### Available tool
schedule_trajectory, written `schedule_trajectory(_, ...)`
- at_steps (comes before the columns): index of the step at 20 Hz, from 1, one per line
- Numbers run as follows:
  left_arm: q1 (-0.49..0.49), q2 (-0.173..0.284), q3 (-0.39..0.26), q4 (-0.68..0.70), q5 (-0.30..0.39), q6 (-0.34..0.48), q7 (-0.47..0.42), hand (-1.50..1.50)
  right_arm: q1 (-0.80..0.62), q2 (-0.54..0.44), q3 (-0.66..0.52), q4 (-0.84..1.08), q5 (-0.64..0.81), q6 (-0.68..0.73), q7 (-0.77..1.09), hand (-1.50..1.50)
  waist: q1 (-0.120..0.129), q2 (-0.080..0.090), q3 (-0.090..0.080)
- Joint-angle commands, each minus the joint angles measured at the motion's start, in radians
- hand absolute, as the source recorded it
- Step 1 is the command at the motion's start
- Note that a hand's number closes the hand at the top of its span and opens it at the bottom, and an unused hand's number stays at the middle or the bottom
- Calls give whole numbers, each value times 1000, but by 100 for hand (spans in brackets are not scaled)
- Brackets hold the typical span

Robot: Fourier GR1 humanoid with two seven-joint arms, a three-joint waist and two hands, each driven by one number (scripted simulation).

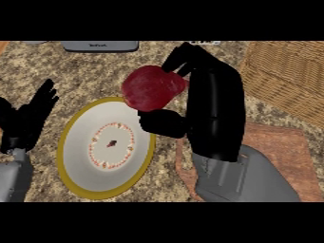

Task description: Pick the pear from the cutting board and place it in the basket

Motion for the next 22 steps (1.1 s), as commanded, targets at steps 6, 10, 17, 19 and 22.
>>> schedule_trajectory(6, -52, 10, 15, -14, 11, 10, 64, 0, -195, -52, -265, 124, 10, 101, 5, 150, 2, 3, 0)
schedule_trajectory(10, -14, -16, -12, -14, -8, 8, 22, 0, -266, -133, -367, 186, 14, 155, 20, 150, 0, 1, 0)
schedule_trajectory(17, 1, 4, 15, -19, 9, -6, 25, 0, -303, -236, -452, 367, 48, 136, -65, 150, 8, 3, 0)
schedule_trajectory(19, 11, -22, -8, -37, -1, 4, 26, 0, -227, -279, -499, 371, 13, 94, -148, 150, 4, 3, 1)
schedule_trajectory(22, 28, 21, 30, -10, 28, -44, -2, 0, -129, -359, -566, 330, -70, 124, -244, 150, -4, 3, 1)
